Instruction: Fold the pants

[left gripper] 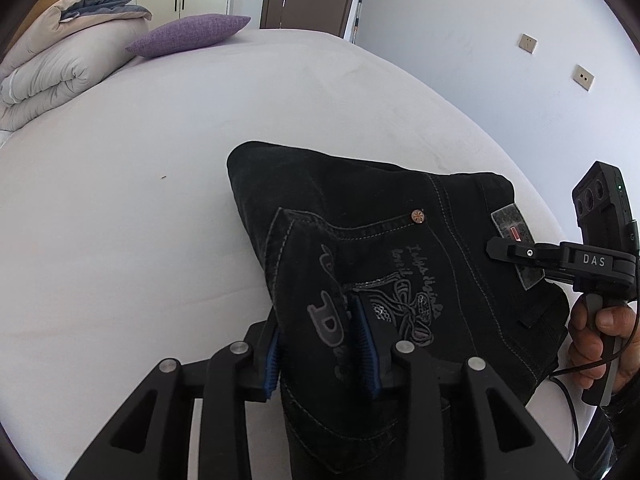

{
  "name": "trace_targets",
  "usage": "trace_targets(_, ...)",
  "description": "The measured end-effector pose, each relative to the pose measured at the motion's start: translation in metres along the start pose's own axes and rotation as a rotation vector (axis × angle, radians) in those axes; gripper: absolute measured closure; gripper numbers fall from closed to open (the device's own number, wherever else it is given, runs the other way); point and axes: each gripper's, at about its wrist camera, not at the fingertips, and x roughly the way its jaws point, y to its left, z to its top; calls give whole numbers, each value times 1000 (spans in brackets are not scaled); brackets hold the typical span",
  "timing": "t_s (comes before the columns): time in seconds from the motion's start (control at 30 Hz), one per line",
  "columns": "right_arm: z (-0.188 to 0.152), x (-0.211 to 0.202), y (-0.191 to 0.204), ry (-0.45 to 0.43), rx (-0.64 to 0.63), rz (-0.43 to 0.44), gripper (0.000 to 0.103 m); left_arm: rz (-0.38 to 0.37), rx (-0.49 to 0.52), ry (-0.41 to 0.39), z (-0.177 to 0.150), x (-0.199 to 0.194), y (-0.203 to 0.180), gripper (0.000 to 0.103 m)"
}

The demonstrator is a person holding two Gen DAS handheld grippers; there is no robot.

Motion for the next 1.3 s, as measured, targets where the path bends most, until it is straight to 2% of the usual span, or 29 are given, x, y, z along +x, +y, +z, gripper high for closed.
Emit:
trace_targets(0.13, -7, -4, 9, -22, -1, -43, 72, 41, 12, -26, 0, -9, 4, 62)
trace_targets(0.23, -32, -27, 13, -64, 20, -52, 58, 81, 20, -60, -9, -26, -1, 52)
trace_targets(0.37, -57, -55, 22, -107, -1, -105, 58, 113, 18, -131, -28, -59, -5, 42)
trace_targets(0.43, -75, -70, 31, -131, -27, -138, 58, 148, 29, -175, -39, -79, -9, 25)
trace_targets(0.57, -112, -100, 47, -182, -61, -201, 58, 189, 50, -271, -60, -114, -23, 8)
trace_targets(0.6, -123, -106, 52, -191, -72, -221, 58, 211, 54, -296, -68, -124, -26, 1)
trace_targets(0.73, -170, -131, 74, -241, -142, -322, 58, 276, 67, -398, -97, -158, -39, 0)
trace_targets(0.87, -214, -151, 96, -268, -218, -381, 58, 297, 60, -444, -124, -188, -51, 0)
trace_targets(1.0, -248, -175, 114, -327, -250, -422, 57, 366, 19, -460, -141, -210, -59, 0)
trace_targets(1.07, -261, -189, 122, -376, -266, -445, 49, 393, 7, -487, -146, -222, -63, 0)
trace_targets(1.17, -278, -215, 139, -477, -317, -491, 37, 438, -7, -567, -157, -245, -70, 0)
trace_targets(1.2, -285, -225, 145, -515, -342, -509, 32, 432, -14, -581, -160, -252, -72, 0)
trace_targets(1.23, -289, -233, 151, -544, -362, -526, 21, 410, -18, -583, -161, -258, -72, 0)
trace_targets(1.27, -296, -242, 157, -580, -380, -548, 14, 395, -22, -579, -162, -261, -73, 0)
trace_targets(1.3, -304, -251, 163, -620, -394, -560, 12, 390, -28, -567, -163, -263, -73, 0)
